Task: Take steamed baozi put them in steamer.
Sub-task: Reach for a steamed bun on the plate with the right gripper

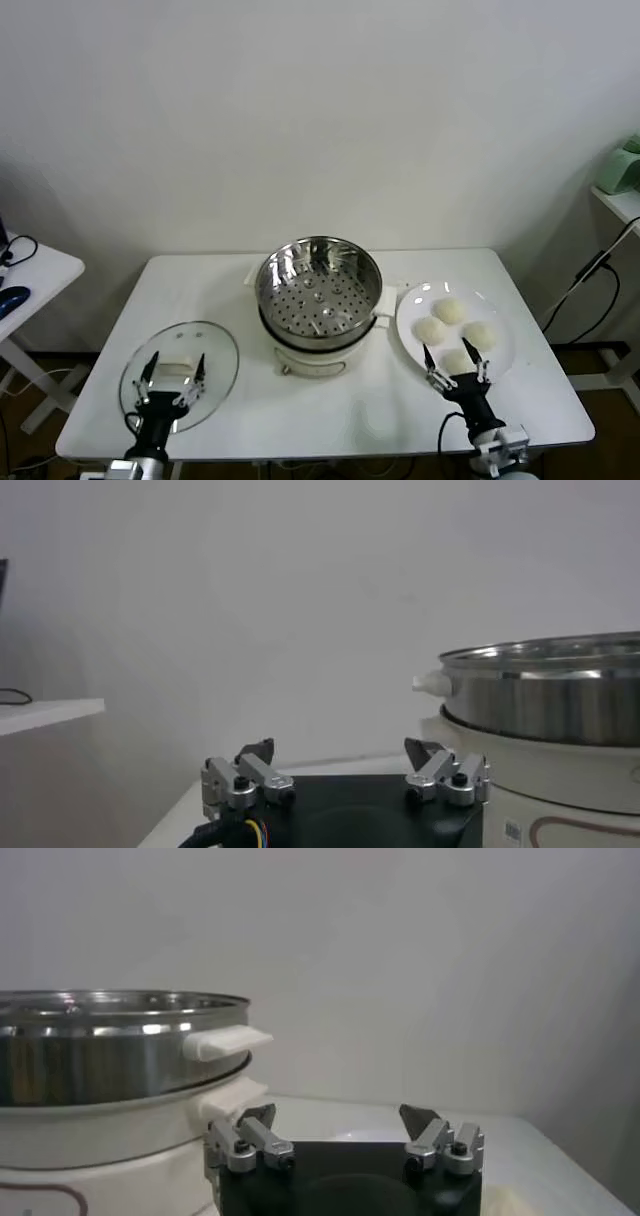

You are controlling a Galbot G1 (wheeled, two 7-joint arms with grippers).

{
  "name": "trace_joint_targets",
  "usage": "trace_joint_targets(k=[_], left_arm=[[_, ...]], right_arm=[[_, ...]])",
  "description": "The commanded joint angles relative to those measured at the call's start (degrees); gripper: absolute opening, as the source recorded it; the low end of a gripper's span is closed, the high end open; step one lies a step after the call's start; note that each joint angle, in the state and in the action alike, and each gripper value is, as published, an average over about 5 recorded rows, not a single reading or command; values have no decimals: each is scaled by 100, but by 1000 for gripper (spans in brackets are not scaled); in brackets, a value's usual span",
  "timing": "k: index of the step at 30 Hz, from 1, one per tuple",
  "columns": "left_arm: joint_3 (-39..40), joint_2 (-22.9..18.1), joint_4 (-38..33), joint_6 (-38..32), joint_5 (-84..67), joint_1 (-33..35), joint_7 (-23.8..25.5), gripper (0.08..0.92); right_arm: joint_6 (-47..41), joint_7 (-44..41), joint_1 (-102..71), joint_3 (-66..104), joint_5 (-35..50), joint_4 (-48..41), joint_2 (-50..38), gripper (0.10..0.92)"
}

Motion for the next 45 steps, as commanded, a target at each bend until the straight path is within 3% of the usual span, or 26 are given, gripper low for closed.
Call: trace_joint_targets(k=[1, 5, 10, 15, 20, 23, 32, 37, 45], left_arm=[[2, 11, 22, -36, 59, -8, -29, 823], [2, 10, 45, -48, 120, -84, -176, 823], [58, 19, 19, 51, 184, -147, -362, 823], [261, 92, -33, 63, 262, -97, -416, 823], [453, 71, -60, 194, 310, -106, -656, 823], [505, 65, -75, 261, 305, -99, -718, 823], [513, 132, -52, 330, 305, -130, -705, 823], [500, 141, -8, 370, 309, -193, -700, 823], [470, 279, 44, 464, 264, -229, -745, 823]], right_arm=[[-116, -73, 144, 16, -28, 5, -123, 823], [-726, -362, 727, 135, 8, 16, -822, 823], [-1533, -1104, 1738, -50, 370, -389, -2400, 823], [-1544, -2531, 3052, -936, 310, -1332, -3863, 823], [-1076, -4406, 5153, -2637, -283, -2564, -4543, 823], [-687, -5364, 6652, -4035, -829, -3329, -4576, 823], [-180, -6127, 10146, -8038, -1692, -4870, -3658, 823], [-1, -6199, 10685, -9021, -1765, -5489, -2891, 823], [213, -6268, 10242, -8900, -2244, -6555, -1709, 823]])
